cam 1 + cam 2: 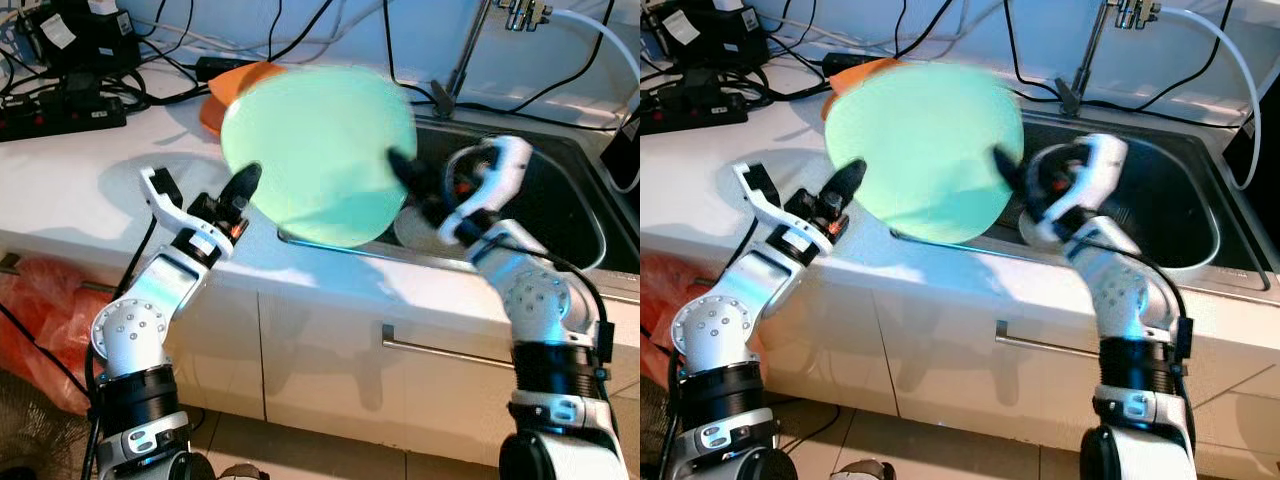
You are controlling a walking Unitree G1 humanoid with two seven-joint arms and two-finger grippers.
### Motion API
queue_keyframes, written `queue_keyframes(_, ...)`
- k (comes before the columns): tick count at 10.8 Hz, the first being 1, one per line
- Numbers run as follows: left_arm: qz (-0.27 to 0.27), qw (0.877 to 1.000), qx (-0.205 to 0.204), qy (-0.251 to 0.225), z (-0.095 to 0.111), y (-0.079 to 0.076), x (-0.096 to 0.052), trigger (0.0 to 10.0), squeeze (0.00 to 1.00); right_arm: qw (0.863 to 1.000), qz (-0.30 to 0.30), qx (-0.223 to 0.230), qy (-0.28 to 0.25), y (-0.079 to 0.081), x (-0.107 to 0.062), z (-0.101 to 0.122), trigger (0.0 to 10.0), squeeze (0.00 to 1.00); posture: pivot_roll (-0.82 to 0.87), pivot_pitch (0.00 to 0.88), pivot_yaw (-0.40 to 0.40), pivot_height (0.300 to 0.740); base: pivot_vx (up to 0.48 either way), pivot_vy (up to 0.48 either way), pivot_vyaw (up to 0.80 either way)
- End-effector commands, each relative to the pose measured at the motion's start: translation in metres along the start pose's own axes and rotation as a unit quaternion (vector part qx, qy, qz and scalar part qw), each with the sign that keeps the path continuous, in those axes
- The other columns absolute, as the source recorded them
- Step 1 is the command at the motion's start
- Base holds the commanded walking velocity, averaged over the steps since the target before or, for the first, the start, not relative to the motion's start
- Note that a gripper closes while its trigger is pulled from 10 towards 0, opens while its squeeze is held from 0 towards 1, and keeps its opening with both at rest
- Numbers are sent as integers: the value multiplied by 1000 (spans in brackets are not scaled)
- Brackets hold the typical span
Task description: Kitchen organization
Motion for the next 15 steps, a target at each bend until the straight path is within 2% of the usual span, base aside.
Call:
queue_keyframes(1, -46, 999, 3, -1, 3, -18, 6, 0, 0, 1000, -8, 1, -11, -3, 1, 7, 10000, 0, 103, 21, -65, 740, 0, 0, 0)
queue_keyframes(6, -69, 998, 0, 14, -2, -23, 6, 0, 0, 999, 32, 27, 17, 6, 3, -7, 10000, 0, 102, 14, -59, 740, 0, 0, 0)
queue_keyframes(7, -77, 997, 0, 31, -7, -24, 5, 0, 0, 998, 48, 41, 12, 9, 2, -3, 0, 0, 101, 12, -59, 740, 0, 0, 0)
queue_keyframes(9, -80, 996, -5, 45, -12, -22, 3, 0, 0, 995, 78, 51, 25, 16, -1, -4, 0, 0, 100, 11, -61, 740, 0, 0, 0)
queue_keyframes(11, -86, 995, -10, 57, -15, -23, 1, 0, 0, 986, 139, 63, 62, 22, -15, -8, 0, 0, 101, 10, -61, 740, 0, 0, 0)
queue_keyframes(12, -93, 994, -10, 64, -15, -24, -1, 0, 0, 982, 161, 62, 77, 22, -22, -7, 0, 0, 100, 8, -60, 740, 0, 0, 0)
queue_keyframes(15, -99, 992, -13, 73, -13, -24, -3, 0, 0, 977, 178, 49, 105, 15, -34, -7, 0, 0, 99, 6, -59, 740, 0, 0, 0)
Point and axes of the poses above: a point about 5 cm out from each wrist's last joint towards the gripper, its own x axis pointing out of the wrist towards the gripper, its own z axis along the axis of the wrist's last joint, y = z × x, the point moved 3 cm from there along x, pointing out of the wrist towards the gripper, and after that the axes turned 2 degrees about x, right-handed, at the moved point
